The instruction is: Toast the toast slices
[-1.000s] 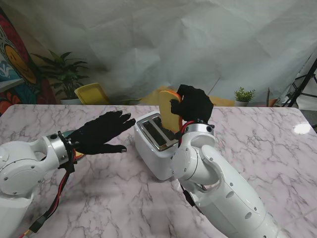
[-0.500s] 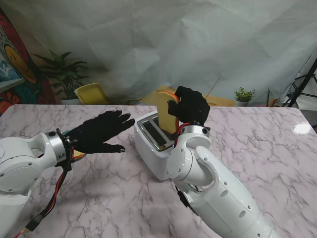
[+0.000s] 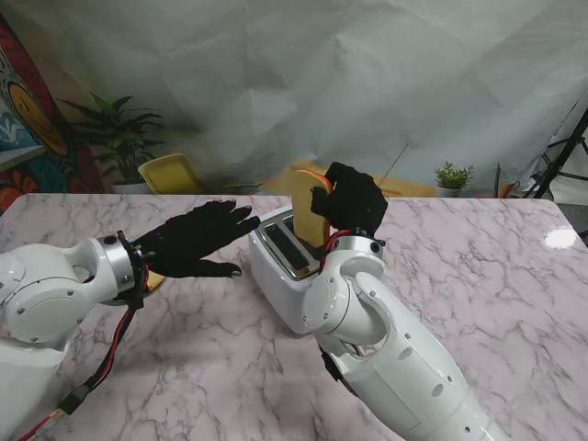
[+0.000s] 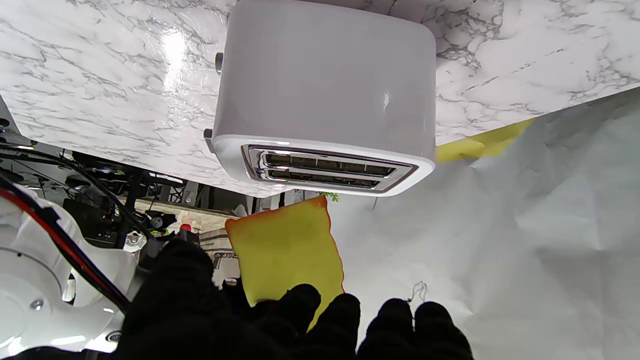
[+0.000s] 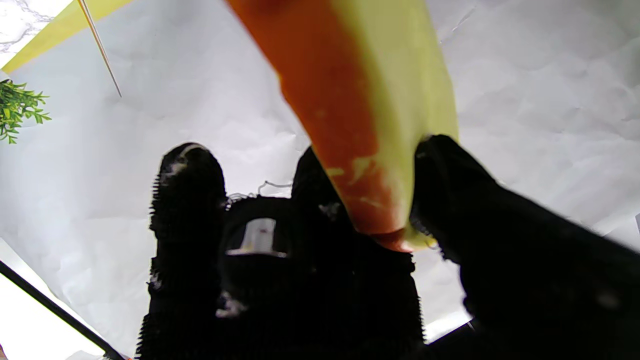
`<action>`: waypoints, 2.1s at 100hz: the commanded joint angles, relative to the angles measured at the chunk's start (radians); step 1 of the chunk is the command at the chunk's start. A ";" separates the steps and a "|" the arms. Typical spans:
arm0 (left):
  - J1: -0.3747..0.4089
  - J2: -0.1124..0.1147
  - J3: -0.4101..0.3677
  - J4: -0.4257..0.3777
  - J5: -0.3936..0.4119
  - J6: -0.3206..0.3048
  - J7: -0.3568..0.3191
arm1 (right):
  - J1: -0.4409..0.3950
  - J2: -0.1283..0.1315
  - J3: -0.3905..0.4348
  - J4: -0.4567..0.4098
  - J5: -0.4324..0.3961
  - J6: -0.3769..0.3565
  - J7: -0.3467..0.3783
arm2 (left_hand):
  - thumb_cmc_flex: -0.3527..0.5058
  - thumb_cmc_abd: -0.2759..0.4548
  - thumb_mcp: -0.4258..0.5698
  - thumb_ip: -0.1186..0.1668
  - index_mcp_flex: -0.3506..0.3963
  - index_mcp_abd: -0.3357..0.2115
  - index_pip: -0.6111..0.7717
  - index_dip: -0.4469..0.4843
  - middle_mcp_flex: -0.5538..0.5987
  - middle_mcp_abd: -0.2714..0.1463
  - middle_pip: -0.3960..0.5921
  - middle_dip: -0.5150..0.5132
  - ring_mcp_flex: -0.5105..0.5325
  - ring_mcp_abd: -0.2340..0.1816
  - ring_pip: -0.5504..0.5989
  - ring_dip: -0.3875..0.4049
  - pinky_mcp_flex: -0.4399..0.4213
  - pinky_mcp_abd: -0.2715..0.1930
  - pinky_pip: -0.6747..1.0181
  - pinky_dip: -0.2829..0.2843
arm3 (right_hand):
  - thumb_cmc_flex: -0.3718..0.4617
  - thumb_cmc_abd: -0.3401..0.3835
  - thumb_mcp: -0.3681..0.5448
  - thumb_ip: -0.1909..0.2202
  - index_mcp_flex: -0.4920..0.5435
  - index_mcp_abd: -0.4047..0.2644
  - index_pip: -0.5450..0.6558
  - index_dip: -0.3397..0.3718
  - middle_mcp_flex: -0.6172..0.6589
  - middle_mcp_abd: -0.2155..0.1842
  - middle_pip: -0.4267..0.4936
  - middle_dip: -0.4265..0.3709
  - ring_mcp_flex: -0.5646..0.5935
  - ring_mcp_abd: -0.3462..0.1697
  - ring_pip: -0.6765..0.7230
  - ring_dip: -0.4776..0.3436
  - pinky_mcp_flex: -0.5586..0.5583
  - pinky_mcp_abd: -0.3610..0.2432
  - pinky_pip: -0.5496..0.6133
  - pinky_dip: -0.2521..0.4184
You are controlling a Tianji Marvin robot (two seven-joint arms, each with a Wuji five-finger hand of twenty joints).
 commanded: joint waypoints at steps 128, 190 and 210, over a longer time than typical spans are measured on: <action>0.005 -0.010 0.002 0.020 0.014 0.024 0.016 | 0.119 -0.079 -0.091 0.436 0.122 -0.278 -0.209 | -0.007 0.062 -0.005 0.012 -0.036 0.029 -0.011 0.021 -0.047 -0.003 -0.014 0.040 -0.028 0.006 -0.018 0.023 -0.006 -0.018 -0.034 -0.002 | 0.032 0.054 0.119 0.035 -0.006 -0.175 0.103 -0.017 0.062 -0.010 0.010 -0.059 0.000 -0.048 -0.116 -0.086 -0.035 -0.041 0.026 -0.008; 0.001 -0.013 0.011 0.018 0.027 0.030 0.032 | 0.065 -0.019 -0.048 0.283 0.061 -0.144 -0.050 | -0.003 0.063 -0.005 0.012 -0.036 0.031 -0.012 0.025 -0.047 -0.003 -0.014 0.043 -0.028 0.007 -0.017 0.028 -0.006 -0.019 -0.034 0.001 | 0.050 0.010 0.017 0.053 0.031 -0.150 0.053 -0.114 0.066 0.012 -0.095 -0.173 -0.005 0.051 -0.272 -0.188 -0.109 0.049 0.049 0.016; 0.008 -0.014 0.006 0.014 0.029 0.036 0.030 | 0.040 0.011 -0.039 0.212 0.044 -0.076 0.059 | -0.001 0.061 -0.005 0.012 -0.036 0.032 -0.012 0.026 -0.048 -0.001 -0.015 0.042 -0.028 0.008 -0.019 0.028 -0.006 -0.019 -0.034 0.001 | 0.047 0.070 -0.069 0.071 0.011 -0.219 0.021 -0.082 -0.088 0.019 -0.118 -0.174 -0.028 0.117 -0.575 -0.290 -0.263 0.103 0.007 0.067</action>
